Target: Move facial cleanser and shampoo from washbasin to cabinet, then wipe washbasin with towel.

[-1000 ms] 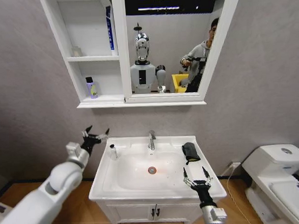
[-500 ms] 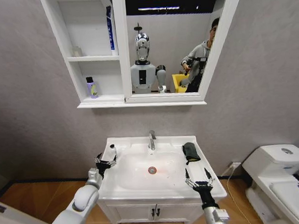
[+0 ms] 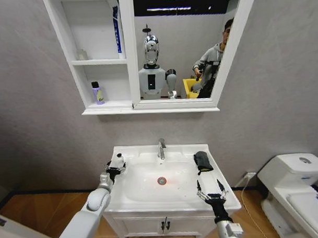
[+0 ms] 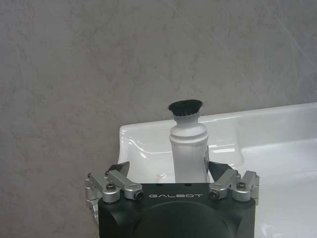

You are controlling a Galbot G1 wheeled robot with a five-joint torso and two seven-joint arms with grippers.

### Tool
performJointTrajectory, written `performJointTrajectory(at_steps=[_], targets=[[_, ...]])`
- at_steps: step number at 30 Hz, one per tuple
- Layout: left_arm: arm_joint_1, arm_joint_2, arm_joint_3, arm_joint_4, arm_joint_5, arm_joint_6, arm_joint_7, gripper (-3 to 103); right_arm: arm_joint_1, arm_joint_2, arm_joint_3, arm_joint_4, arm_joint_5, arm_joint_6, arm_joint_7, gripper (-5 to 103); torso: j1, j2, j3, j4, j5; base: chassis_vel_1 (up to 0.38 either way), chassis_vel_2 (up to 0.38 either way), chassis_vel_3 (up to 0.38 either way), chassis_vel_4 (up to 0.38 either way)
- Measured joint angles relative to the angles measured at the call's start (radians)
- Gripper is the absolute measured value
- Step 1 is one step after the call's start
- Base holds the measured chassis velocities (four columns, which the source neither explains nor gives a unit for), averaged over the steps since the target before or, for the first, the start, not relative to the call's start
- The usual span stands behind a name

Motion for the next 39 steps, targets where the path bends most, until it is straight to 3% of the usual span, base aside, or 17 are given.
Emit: performJointTrajectory(at_steps=[5, 6, 10, 12, 17, 26, 29, 32, 33, 36, 37, 39], targets=[[-0.003, -0.003, -0.001, 0.014, 0.002, 0.0, 0.035, 77, 0.0, -0.004, 0.003, -0.007, 0.003, -0.001, 0.0, 100, 0.0, 0.0, 0.0, 0.0001, 0.0, 0.0, 0.0, 0.0, 0.0], [-0.004, -0.005, 0.0, 0.016, 0.003, -0.001, 0.05, 66, 0.002, -0.004, 0.003, -0.012, 0.003, -0.001, 0.0, 100, 0.0, 0.0, 0.0, 0.0, -0.0001, 0.0, 0.0, 0.0, 0.0], [-0.004, -0.009, 0.005, 0.016, 0.0, -0.004, 0.065, 61, 0.003, -0.002, 0.0, -0.015, 0.003, 0.0, 0.0, 100, 0.0, 0.0, 0.0, 0.0, 0.0, 0.0, 0.0, 0.0, 0.0], [-0.005, -0.014, 0.006, 0.015, -0.004, -0.005, 0.069, 44, 0.006, 0.001, -0.001, -0.017, 0.002, -0.001, 0.0, 100, 0.0, 0.0, 0.0, 0.0, -0.0001, 0.0, 0.0, 0.0, 0.0], [-0.002, -0.016, 0.003, 0.012, -0.005, -0.005, 0.069, 31, 0.01, -0.001, 0.0, -0.023, 0.002, -0.001, 0.0, 100, 0.0, 0.0, 0.0, -0.0001, -0.0001, 0.0, 0.0, 0.0, 0.0], [0.037, 0.031, -0.014, -0.072, -0.022, 0.013, 0.06, 30, 0.013, 0.0, 0.003, -0.025, 0.004, 0.0, 0.0, 100, 0.0, 0.0, 0.0, -0.0001, -0.0002, 0.0, 0.0, 0.0, 0.0], [0.066, 0.067, -0.021, -0.145, -0.037, 0.029, 0.048, 30, 0.013, 0.0, 0.003, -0.025, 0.005, 0.0, 0.001, 100, 0.0, 0.0, 0.0, 0.0, -0.0004, 0.0, 0.0, 0.0, 0.0], [0.116, 0.169, -0.048, -0.35, -0.104, 0.08, -0.006, 30, 0.017, 0.0, 0.003, -0.029, 0.006, 0.0, 0.001, 100, 0.0, 0.0, 0.0, 0.0001, -0.0003, 0.0, 0.0, 0.0, 0.0], [0.116, 0.169, -0.048, -0.35, -0.104, 0.08, -0.006, 30, 0.017, 0.0, 0.003, -0.029, 0.006, 0.0, 0.001, 100, 0.0, 0.0, 0.0, 0.0001, -0.0003, 0.0, 0.0, 0.0, 0.0], [0.109, 0.34, -0.064, -0.518, -0.264, 0.148, -0.072, 30, 0.021, -0.002, -0.001, -0.028, 0.005, 0.0, 0.001, 100, 0.0, 0.0, 0.0, 0.0002, -0.0002, 0.0, 0.0, 0.0, 0.0], [0.109, 0.34, -0.064, -0.518, -0.264, 0.148, -0.072, 30, 0.021, -0.002, -0.001, -0.028, 0.005, 0.0, 0.001, 100, 0.0, 0.0, 0.0, 0.0002, -0.0002, 0.0, 0.0, 0.0, 0.0], [0.064, 0.445, -0.074, -0.604, -0.402, 0.208, -0.13, 30, 0.022, -0.003, -0.001, -0.026, 0.005, 0.0, 0.001, 100, 0.0, 0.0, 0.0, 0.0002, -0.0001, 0.0, 0.0, 0.0, 0.0]])
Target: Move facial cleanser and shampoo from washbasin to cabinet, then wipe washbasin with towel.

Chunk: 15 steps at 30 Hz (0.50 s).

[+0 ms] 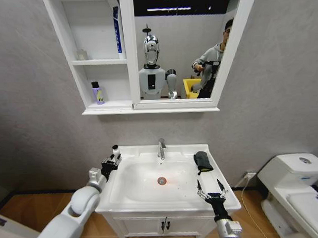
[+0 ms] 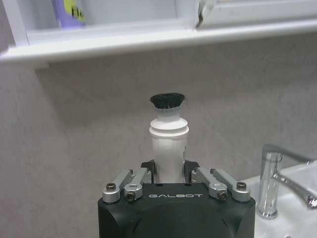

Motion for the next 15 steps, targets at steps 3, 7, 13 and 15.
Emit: performJointTrajectory(at_steps=[3, 7, 13, 15], targets=[[-0.109, 0.138, -0.037, -0.095, -0.235, 0.135, -0.077, 30, -0.002, -0.002, -0.001, 0.001, 0.0, 0.001, 0.0, 100, 0.0, 0.0, 0.0, -0.0003, 0.0, 0.0, 0.0, 0.0, 0.0], [-0.253, 0.247, -0.047, -0.129, -0.439, 0.241, -0.097, 30, -0.006, -0.002, -0.002, -0.001, 0.0, 0.009, 0.0, 100, 0.0, 0.0, 0.0, -0.0002, 0.0, 0.0, 0.0, 0.0, 0.0], [-0.614, 0.314, 0.023, -0.065, -0.716, 0.358, -0.108, 30, -0.005, -0.001, -0.004, -0.008, -0.001, 0.014, 0.005, 100, 0.0, 0.0, 0.0, -0.0003, 0.0, 0.0, 0.0, 0.0, 0.0], [-0.656, 0.311, 0.036, -0.049, -0.736, 0.369, -0.102, 30, -0.004, -0.001, -0.004, -0.008, -0.001, 0.014, 0.005, 100, 0.0, 0.0, 0.0, -0.0003, 0.0002, 0.0, 0.0, 0.0, 0.0]])
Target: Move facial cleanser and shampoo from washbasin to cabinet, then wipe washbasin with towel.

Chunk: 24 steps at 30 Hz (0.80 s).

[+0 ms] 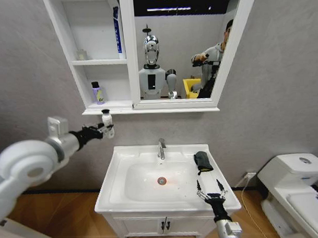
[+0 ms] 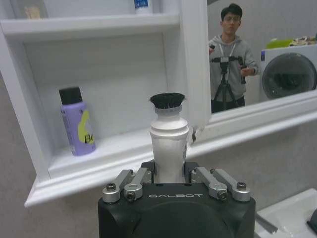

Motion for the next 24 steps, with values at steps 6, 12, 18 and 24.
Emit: performJointTrajectory(at_steps=[6, 12, 18, 24], targets=[[-0.265, -0.091, 0.186, 0.138, -0.032, 0.014, 0.003, 30, -0.006, 0.009, -0.001, 0.007, -0.012, 0.0, 0.009, 100, 0.0, 0.0, 0.0, 0.0, -0.0004, 0.0, 0.0, 0.0, 0.0], [-0.437, -0.196, 0.321, 0.271, 0.02, 0.012, 0.001, 30, -0.029, 0.015, 0.004, 0.022, -0.018, 0.007, 0.011, 100, 0.0, 0.0, 0.0, -0.0003, 0.0, 0.0, 0.0, 0.0, 0.0], [-0.48, -0.262, 0.365, 0.379, 0.09, 0.009, 0.034, 30, -0.05, 0.015, 0.016, 0.017, -0.016, 0.027, 0.018, 100, 0.0, 0.0, 0.0, 0.0001, 0.0, 0.0, 0.0, 0.0, 0.0], [-0.475, -0.322, 0.379, 0.462, 0.142, 0.007, 0.05, 30, -0.052, 0.015, 0.027, 0.018, -0.013, 0.029, 0.021, 100, 0.0, 0.0, 0.0, 0.0002, -0.0002, 0.0, 0.0, 0.0, 0.0]])
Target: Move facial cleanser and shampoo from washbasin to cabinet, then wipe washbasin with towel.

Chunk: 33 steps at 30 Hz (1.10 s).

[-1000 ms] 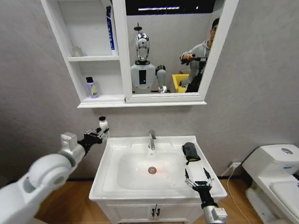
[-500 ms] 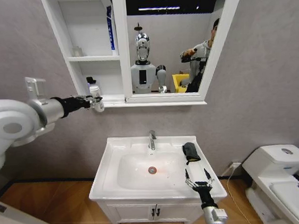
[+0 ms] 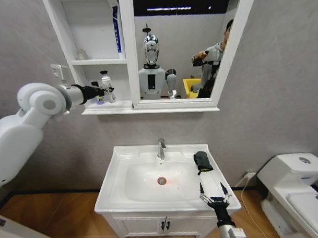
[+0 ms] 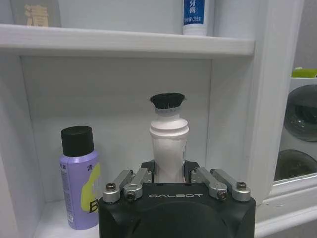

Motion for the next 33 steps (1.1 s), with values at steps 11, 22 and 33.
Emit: performJointTrajectory(at_steps=[11, 22, 33], targets=[[-0.039, -0.073, 0.049, 0.081, 0.048, -0.002, 0.011, 30, -0.003, 0.001, -0.001, -0.018, 0.0, 0.015, 0.004, 100, 0.0, 0.0, 0.0, -0.0002, 0.0002, 0.0, 0.0, 0.0, 0.0], [-0.044, -0.085, 0.074, 0.113, 0.087, -0.005, 0.026, 40, -0.005, -0.001, 0.005, -0.028, 0.009, 0.025, 0.009, 100, 0.0, 0.0, 0.0, -0.0001, -0.0001, 0.0, 0.0, 0.0, 0.0], [0.165, -0.006, -0.078, -0.057, 0.127, -0.068, 0.028, 84, -0.015, 0.002, 0.0, -0.031, 0.007, 0.03, 0.01, 100, 0.0, 0.0, 0.0, 0.0002, -0.0001, 0.0, 0.0, 0.0, 0.0]])
